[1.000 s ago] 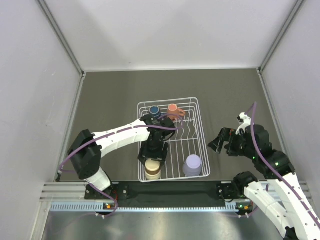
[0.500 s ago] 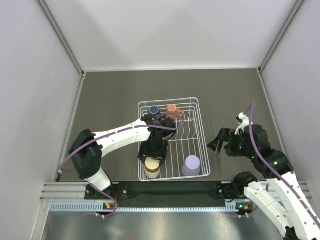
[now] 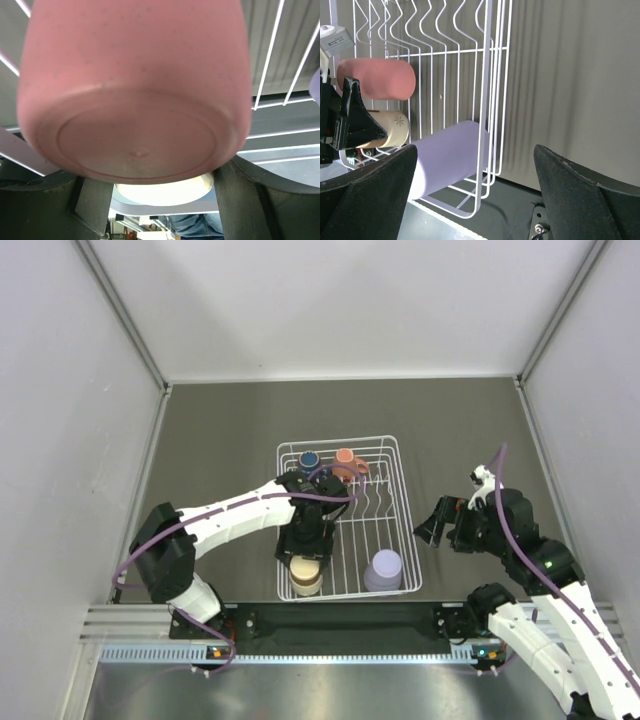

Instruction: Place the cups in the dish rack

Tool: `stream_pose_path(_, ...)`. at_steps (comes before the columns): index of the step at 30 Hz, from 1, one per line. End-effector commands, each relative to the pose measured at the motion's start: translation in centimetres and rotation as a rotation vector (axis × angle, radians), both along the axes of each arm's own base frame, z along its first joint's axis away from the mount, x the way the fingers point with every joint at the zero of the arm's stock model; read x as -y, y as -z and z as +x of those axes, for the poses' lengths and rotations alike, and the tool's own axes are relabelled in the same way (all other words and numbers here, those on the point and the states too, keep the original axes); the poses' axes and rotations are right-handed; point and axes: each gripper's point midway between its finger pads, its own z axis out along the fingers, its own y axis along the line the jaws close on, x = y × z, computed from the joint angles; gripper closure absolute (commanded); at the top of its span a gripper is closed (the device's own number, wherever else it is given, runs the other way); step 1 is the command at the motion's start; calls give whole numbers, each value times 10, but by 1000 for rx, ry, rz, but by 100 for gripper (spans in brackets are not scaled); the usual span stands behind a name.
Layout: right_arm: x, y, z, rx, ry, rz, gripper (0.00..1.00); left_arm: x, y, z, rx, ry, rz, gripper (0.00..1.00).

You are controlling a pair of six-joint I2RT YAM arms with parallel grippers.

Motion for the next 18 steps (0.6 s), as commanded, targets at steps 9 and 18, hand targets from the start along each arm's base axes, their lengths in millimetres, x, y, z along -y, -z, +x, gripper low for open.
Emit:
stream_pose_path(9, -5, -9, 5, 45, -12, 24, 0, 9, 0, 5, 24, -2, -40, 98)
stream_pose_path(18, -5, -10, 6, 47, -13, 24, 0, 8, -3, 2, 12, -5, -46, 71)
